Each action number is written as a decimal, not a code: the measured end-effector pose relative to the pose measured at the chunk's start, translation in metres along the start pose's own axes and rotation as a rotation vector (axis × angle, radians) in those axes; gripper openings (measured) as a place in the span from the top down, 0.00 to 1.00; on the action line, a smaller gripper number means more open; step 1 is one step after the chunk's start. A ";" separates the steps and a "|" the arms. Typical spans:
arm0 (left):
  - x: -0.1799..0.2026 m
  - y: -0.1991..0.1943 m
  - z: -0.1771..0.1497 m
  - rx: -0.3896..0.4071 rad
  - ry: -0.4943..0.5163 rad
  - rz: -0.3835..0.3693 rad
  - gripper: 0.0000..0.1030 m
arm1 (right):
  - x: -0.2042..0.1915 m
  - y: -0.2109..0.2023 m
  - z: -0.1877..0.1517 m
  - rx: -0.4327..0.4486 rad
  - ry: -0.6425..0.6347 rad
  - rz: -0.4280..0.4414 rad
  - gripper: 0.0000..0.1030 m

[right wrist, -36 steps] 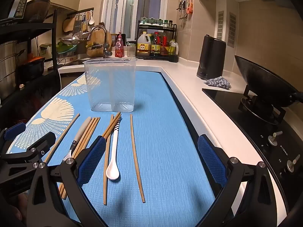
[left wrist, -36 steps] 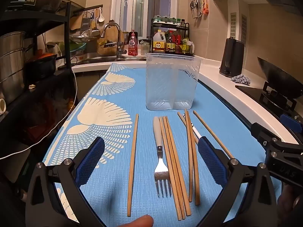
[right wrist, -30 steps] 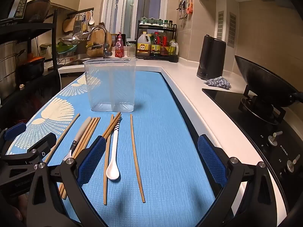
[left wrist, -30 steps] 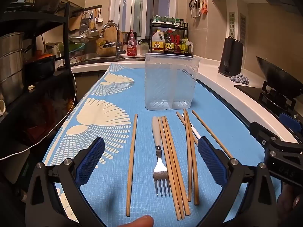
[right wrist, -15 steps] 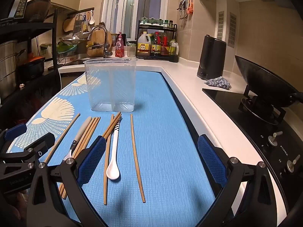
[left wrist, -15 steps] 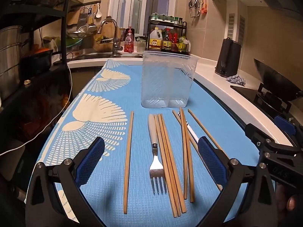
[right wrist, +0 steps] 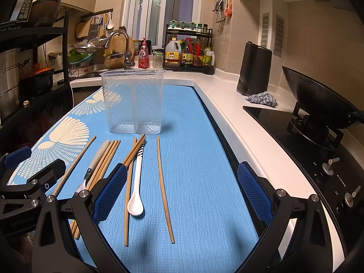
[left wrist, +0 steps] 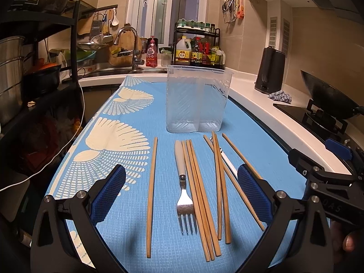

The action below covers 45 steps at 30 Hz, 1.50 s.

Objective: Organize utensils

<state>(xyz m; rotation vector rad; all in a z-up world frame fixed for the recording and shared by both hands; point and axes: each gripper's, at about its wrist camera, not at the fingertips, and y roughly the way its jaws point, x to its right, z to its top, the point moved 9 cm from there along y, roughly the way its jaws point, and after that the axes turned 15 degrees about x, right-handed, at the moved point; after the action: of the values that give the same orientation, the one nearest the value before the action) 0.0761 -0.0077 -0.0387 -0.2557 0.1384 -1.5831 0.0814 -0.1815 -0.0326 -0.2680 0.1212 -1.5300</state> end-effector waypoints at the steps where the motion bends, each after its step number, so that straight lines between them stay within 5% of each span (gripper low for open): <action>1: 0.000 0.000 0.000 0.000 -0.001 0.002 0.07 | 0.000 0.000 0.000 0.000 0.000 0.000 0.07; 45: -0.005 -0.002 0.001 0.014 0.022 0.019 0.07 | 0.000 -0.001 -0.002 -0.001 -0.002 -0.002 0.07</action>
<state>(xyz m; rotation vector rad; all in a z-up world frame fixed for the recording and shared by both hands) 0.0746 -0.0030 -0.0380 -0.2252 0.1460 -1.5674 0.0802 -0.1819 -0.0342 -0.2706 0.1204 -1.5316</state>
